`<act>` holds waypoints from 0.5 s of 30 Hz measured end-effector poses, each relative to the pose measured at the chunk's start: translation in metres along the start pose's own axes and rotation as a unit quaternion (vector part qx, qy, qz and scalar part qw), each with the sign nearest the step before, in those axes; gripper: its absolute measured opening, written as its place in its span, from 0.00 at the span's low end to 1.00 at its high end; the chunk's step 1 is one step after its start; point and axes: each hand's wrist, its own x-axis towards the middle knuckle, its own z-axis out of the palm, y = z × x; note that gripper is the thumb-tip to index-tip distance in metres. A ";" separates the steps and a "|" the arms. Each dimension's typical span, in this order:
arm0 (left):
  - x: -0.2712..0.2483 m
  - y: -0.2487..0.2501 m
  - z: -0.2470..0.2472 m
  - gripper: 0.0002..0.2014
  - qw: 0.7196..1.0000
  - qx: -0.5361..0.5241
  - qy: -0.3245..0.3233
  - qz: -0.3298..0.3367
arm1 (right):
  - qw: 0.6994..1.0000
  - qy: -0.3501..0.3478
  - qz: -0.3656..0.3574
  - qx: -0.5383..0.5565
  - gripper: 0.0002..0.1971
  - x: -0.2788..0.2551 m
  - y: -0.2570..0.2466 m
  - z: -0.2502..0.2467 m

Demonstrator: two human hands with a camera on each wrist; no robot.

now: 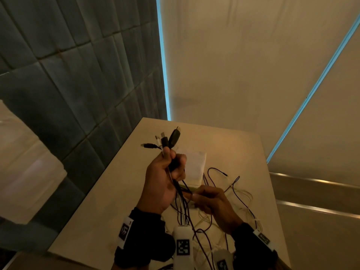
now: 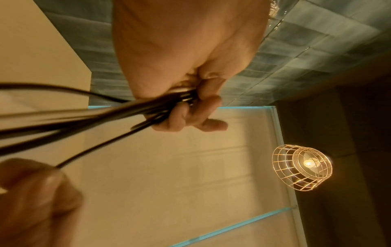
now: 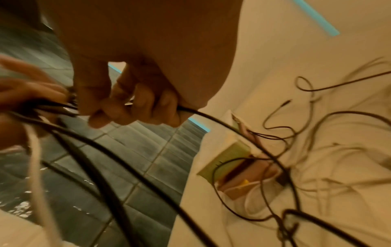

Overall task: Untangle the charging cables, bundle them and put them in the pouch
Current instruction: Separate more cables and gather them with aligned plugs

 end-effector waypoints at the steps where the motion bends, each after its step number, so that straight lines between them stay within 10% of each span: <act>1: 0.001 0.000 0.000 0.14 1.000 0.005 -0.009 0.009 | 1.000 -0.005 0.003 -0.008 0.06 -0.001 0.007 -0.002; 15: -0.001 0.009 0.000 0.16 0.999 0.003 0.036 0.041 | 0.995 0.049 0.075 -0.049 0.14 0.001 0.098 -0.024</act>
